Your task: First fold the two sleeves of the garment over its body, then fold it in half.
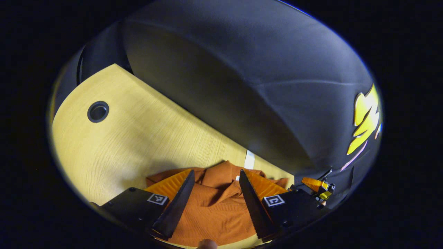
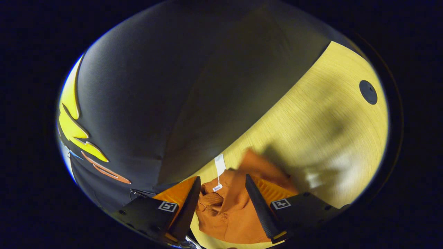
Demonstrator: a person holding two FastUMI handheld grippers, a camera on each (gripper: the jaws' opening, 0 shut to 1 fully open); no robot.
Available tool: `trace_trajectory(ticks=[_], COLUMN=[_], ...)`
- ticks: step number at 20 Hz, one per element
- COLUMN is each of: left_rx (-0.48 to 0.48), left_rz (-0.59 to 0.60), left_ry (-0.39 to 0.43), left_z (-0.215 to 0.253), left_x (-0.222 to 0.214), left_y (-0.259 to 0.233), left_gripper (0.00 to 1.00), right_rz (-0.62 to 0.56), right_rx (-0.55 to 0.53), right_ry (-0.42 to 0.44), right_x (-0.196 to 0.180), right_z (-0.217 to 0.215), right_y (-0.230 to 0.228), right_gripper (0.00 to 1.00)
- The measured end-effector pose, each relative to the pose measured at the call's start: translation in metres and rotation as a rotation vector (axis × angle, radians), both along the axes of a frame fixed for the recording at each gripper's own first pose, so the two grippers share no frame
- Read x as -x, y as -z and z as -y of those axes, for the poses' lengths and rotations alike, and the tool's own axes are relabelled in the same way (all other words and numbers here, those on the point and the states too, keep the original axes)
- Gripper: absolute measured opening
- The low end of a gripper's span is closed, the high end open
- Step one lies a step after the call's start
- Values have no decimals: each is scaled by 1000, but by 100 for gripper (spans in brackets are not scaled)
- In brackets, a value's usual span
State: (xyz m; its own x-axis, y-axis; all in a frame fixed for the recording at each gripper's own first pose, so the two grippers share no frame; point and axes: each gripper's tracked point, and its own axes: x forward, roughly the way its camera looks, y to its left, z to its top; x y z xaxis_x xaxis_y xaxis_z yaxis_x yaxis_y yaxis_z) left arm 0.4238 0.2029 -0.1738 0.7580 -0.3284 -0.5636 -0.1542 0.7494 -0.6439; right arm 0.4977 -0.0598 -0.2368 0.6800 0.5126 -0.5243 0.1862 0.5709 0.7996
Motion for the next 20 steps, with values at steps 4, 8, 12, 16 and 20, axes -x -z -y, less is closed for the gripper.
trace_trajectory(ticks=[4,8,12,16,20], left_rx=[-136,-380,-544,-638,-676], left_rz=[67,203,281,357,399], left_ry=[-24,-79,-119,-161,-146], left_z=[-14,-27,-16,7,31], left_x=[10,45,108,166,218], left_y=[-25,-63,-102,-134,-148], left_gripper=[96,96,96,99,98], right_rz=[50,142,245,351,428], right_rx=[47,232,419,592,761], right_ry=[9,-7,-37,-8,15], right_x=[9,49,112,171,229], right_z=[7,9,11,16,20], right_y=[-21,-56,-89,-123,-141], right_gripper=[92,96,96,96,97])
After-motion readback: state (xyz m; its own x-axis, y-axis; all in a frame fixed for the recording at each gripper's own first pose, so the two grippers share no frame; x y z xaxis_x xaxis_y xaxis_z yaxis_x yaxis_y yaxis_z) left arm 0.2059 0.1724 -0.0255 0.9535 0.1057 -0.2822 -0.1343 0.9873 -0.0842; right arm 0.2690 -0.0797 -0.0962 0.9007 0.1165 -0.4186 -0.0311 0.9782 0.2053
